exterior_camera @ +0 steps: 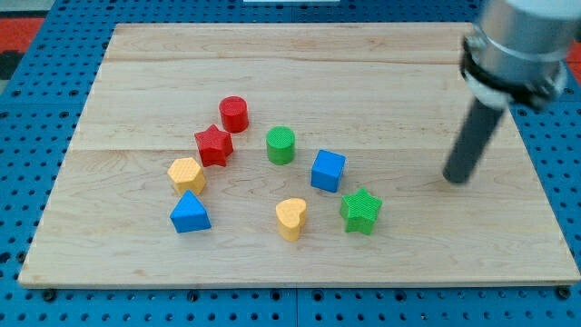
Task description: Push the green star into the blue cube
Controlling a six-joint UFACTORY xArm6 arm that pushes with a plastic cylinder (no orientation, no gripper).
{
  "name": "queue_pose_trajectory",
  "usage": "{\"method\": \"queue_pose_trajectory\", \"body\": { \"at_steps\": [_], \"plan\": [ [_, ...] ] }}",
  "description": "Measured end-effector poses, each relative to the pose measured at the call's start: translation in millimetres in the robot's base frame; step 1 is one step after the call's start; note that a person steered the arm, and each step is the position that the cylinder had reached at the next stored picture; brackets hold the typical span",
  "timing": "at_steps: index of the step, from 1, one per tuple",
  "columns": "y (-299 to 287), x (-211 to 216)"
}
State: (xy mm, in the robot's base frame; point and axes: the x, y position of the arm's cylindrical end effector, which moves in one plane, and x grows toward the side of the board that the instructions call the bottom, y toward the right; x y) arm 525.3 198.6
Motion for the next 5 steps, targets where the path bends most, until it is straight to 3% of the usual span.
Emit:
{"method": "queue_pose_trajectory", "body": {
  "at_steps": [1, 2, 5],
  "plan": [
    [-8.6, 79.4],
    [-74.8, 71.0],
    [-119.3, -53.5]
  ]
}}
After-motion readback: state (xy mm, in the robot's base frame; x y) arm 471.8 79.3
